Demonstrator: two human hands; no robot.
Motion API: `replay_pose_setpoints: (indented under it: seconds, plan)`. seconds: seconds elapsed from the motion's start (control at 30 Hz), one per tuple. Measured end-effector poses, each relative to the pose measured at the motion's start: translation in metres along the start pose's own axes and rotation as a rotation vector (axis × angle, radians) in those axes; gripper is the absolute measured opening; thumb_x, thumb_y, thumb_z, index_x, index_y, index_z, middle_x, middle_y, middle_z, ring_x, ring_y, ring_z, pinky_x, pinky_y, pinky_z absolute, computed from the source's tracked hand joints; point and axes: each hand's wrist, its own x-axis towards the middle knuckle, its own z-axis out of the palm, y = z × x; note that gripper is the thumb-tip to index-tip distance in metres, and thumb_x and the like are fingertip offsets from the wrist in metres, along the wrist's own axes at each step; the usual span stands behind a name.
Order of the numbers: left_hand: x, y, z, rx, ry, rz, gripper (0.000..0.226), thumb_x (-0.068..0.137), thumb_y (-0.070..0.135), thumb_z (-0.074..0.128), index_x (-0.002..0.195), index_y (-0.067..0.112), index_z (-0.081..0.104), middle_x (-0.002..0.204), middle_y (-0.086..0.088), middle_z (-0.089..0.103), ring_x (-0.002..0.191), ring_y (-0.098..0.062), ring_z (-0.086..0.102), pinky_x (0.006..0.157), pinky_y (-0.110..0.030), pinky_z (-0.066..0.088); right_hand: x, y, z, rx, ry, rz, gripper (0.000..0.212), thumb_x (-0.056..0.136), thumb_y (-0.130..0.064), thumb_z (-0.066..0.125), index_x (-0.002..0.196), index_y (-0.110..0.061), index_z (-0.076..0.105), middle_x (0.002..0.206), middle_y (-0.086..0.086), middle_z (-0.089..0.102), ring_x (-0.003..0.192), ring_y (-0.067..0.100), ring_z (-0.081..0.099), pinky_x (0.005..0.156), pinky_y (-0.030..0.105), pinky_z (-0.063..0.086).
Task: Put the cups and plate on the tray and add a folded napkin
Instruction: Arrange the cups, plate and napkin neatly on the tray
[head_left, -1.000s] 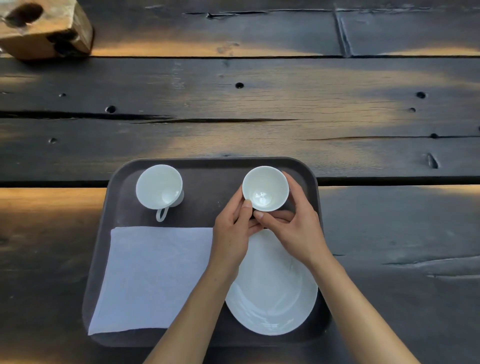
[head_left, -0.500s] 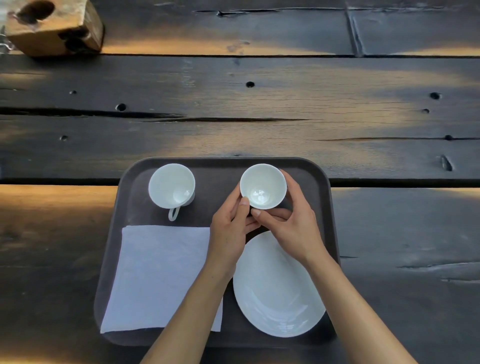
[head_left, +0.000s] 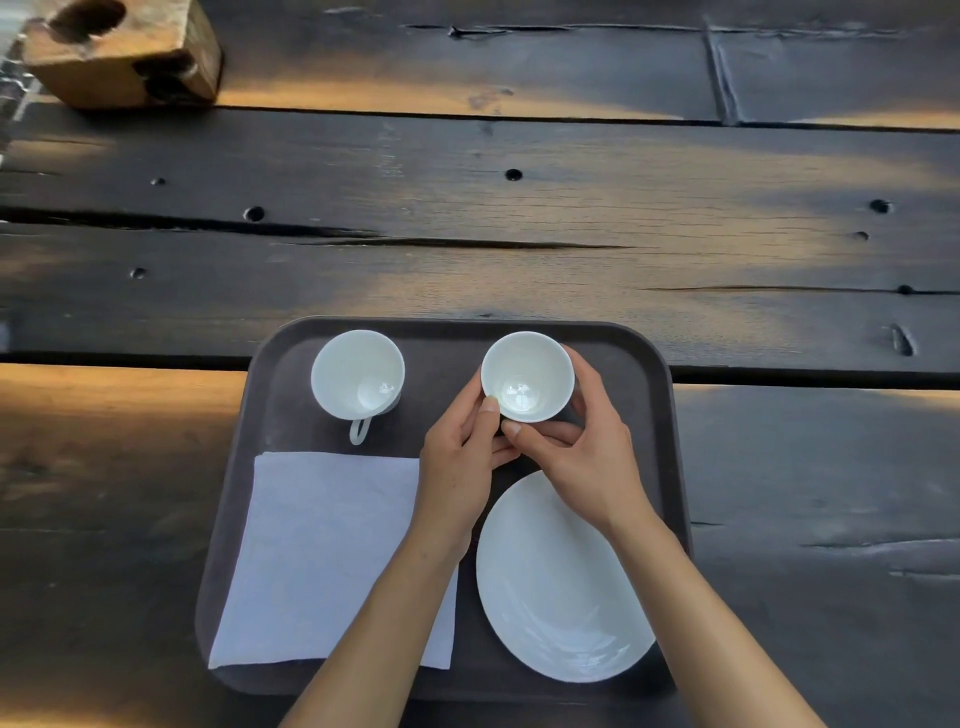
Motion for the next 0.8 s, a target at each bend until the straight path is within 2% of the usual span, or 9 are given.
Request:
replay_pose_setpoints:
  seconds: [0.27,0.8]
  plan:
    - [-0.0003,0.0012,-0.0018,0.017,0.005,0.005,0.039,0.108,0.019,0.046,0.141,0.036,0.059,0.124,0.011,0.073,0.114,-0.013,0.071,0.087,-0.029,0.061,-0.0016,-0.0017,0.0038,-0.019,0.018,-0.004,0.081,0.077,-0.026,0.087,0.141,-0.050,0.043,0.131,-0.028,0.059,0.104,-0.005,0.070,0.081,0.015,0.058]
    - [-0.0011,0.0005,-0.0055,-0.002,-0.006,-0.012,0.040,0.108,0.017,0.047,0.141,0.035,0.060,0.127,0.005,0.072,0.113,-0.020,0.072,0.089,-0.035,0.062,-0.0058,-0.0060,0.0032,-0.031,0.014,0.019,0.081,0.077,-0.022,0.087,0.139,-0.050,0.044,0.132,-0.022,0.062,0.096,0.007,0.076,0.085,0.028,0.062]
